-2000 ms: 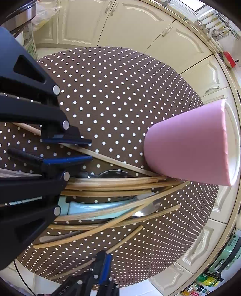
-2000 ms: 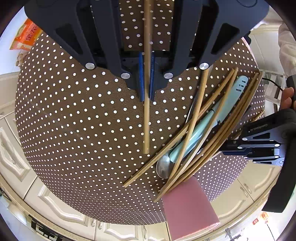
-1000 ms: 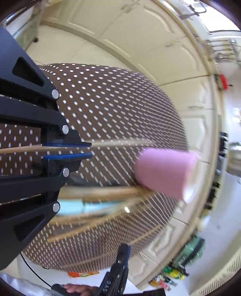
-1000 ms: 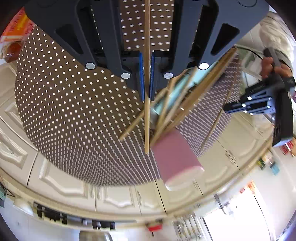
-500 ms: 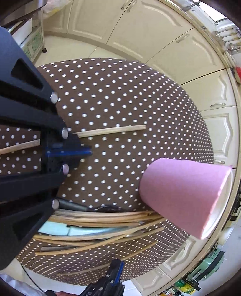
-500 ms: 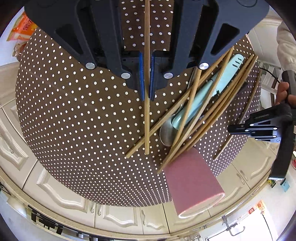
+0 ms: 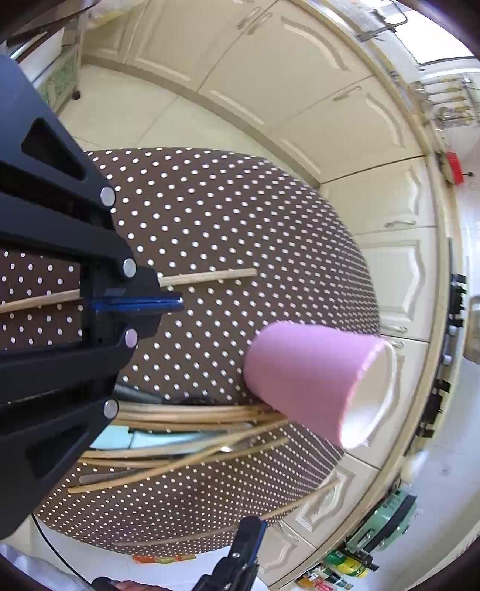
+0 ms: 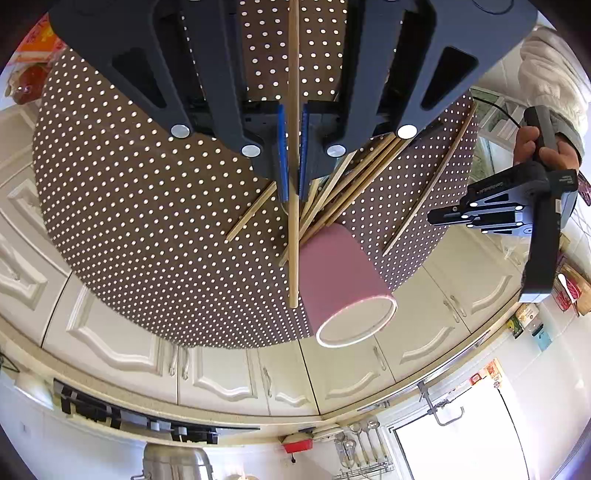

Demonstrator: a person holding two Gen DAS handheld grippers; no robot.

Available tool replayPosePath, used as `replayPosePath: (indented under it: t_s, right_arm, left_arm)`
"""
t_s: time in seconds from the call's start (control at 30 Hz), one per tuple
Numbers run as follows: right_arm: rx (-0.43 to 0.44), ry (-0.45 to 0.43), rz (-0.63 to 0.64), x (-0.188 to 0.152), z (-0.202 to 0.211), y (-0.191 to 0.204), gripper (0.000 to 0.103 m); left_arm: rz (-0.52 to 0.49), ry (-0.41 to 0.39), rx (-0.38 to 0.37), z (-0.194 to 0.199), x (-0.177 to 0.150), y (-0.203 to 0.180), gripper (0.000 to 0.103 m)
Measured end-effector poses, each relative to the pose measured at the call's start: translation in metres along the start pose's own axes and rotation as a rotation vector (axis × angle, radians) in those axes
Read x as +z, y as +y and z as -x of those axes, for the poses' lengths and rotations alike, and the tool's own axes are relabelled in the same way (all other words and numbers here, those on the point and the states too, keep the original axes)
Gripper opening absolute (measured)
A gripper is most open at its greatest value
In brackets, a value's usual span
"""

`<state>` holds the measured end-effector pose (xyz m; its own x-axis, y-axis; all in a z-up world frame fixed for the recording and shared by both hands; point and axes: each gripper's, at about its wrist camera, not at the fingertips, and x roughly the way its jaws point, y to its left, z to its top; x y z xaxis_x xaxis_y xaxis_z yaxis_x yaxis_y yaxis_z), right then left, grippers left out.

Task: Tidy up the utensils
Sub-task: 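Lift the chopstick with the right gripper while the left gripper grasps another chopstick, then raise both chopsticks and lower them into the pink cup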

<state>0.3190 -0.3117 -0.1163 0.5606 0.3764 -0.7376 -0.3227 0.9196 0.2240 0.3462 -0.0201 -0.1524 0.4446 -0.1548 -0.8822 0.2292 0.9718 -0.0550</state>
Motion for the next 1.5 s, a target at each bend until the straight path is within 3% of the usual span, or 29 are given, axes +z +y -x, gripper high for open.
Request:
replayPosePath:
  t_s: [0.07, 0.1, 0.13, 0.27, 0.3, 0.33, 0.37, 0.53, 0.7, 0.8, 1.1, 1.23, 1.5]
  right_arm:
    - [0.000, 0.012, -0.008, -0.001, -0.003, -0.002, 0.006]
    - [0.000, 0.018, -0.011, -0.001, -0.005, -0.002, 0.006]
    - [0.000, 0.020, -0.013, -0.002, -0.006, -0.002, 0.006]
    - [0.004, 0.026, -0.017, -0.002, -0.009, -0.004, 0.006]
    - [0.004, 0.029, -0.017, -0.002, -0.010, -0.003, 0.006]
    - [0.004, 0.030, -0.016, -0.002, -0.011, -0.004, 0.006]
    - [0.005, 0.030, -0.016, -0.002, -0.012, -0.004, 0.006]
    - [0.008, 0.024, -0.017, -0.001, -0.012, -0.004, 0.006]
    - [0.023, -0.039, -0.017, 0.008, 0.002, -0.002, 0.006]
    - [0.039, -0.107, -0.004, 0.021, 0.017, 0.006, 0.006]
    - [0.085, -0.419, 0.030, 0.074, 0.064, 0.042, 0.006]
    - [0.117, -0.537, 0.004, 0.092, 0.067, 0.046, 0.006]
    - [0.128, -0.719, -0.063, 0.116, 0.055, 0.036, 0.006]
  left_arm:
    - [0.012, 0.028, 0.025, -0.009, -0.001, 0.010, 0.015]
    - [0.021, 0.040, 0.026, -0.012, -0.001, 0.012, 0.034]
    - [0.029, 0.052, 0.018, -0.017, -0.006, 0.018, 0.039]
    - [0.039, 0.081, -0.003, -0.026, -0.007, 0.018, 0.039]
    - [0.044, 0.088, -0.016, -0.028, -0.006, 0.017, 0.033]
    - [0.045, 0.094, -0.008, -0.031, -0.003, 0.017, 0.016]
    - [0.038, 0.089, 0.020, -0.037, 0.000, 0.022, 0.009]
    - [0.051, 0.034, -0.013, -0.031, 0.003, 0.019, 0.005]
    - [0.057, -0.177, -0.062, 0.017, 0.008, 0.012, 0.005]
    - [0.037, -0.354, -0.093, 0.054, 0.013, 0.000, 0.006]
    - [0.068, -0.889, -0.171, 0.129, 0.038, -0.027, 0.006]
    - [0.119, -1.011, -0.176, 0.132, 0.054, -0.039, 0.006]
    - [0.217, -1.108, -0.189, 0.115, 0.080, -0.034, 0.006]
